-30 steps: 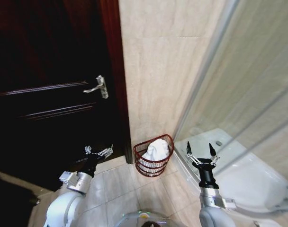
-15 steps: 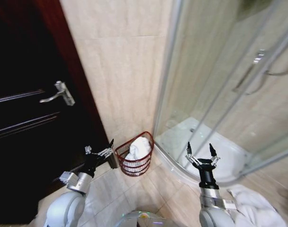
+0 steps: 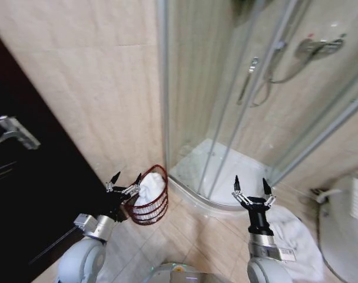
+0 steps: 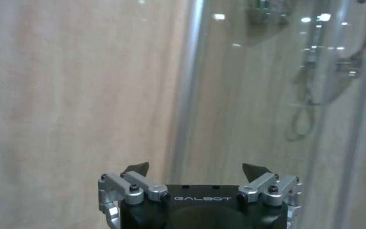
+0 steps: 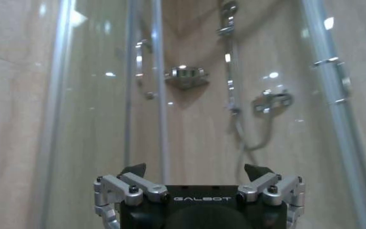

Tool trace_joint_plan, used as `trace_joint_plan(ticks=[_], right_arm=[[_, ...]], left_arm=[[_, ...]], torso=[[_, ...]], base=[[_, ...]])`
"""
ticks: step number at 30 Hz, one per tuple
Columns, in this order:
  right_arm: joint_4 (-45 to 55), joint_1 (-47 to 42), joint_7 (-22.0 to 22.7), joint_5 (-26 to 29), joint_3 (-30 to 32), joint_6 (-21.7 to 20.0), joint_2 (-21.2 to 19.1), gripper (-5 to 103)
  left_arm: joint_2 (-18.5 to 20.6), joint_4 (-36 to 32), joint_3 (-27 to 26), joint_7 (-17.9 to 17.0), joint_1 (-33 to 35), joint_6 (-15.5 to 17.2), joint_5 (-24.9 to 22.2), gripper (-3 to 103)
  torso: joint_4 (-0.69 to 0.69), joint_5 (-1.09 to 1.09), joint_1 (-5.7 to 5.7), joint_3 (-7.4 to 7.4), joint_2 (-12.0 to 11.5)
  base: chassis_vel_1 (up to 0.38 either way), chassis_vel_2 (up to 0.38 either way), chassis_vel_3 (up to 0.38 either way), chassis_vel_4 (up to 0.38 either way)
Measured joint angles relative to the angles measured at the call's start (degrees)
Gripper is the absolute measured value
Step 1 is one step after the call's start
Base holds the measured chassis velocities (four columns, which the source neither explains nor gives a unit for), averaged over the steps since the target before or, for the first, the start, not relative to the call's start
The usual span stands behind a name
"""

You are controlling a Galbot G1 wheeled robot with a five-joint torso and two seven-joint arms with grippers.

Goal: Discard the used towel into the hamper.

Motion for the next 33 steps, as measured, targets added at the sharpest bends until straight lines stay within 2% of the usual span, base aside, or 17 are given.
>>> trace_joint_plan(ticks=[12, 17, 33], right_arm=[[-0.15, -0.20, 0.47, 0.19, -0.08, 0.37, 0.22, 100], [-0.34, -0.36, 0.59, 0.62, -0.07, 0.67, 0.25, 100], [-0.49, -0.13, 0.59, 1.33, -0.22, 0.46, 0.12, 100]], left_arm=[[0.00, 0.00, 0.00, 0.00, 0.00, 0.00, 0.00, 99], [0.00, 0.00, 0.00, 0.00, 0.00, 0.00, 0.00, 99], [0.00, 0.00, 0.00, 0.00, 0.00, 0.00, 0.00, 99]], torso=[[-0.02, 0.01, 0.00, 0.00, 0.00], [0.02, 0.00, 0.00, 0.00, 0.00], [0.00, 0.00, 0.00, 0.00, 0.00]], base=[[-0.113, -0.110, -0.104, -0.105], [-0.027, -0.007, -0.008, -0.013], [-0.013, -0.014, 0.011, 0.013]])
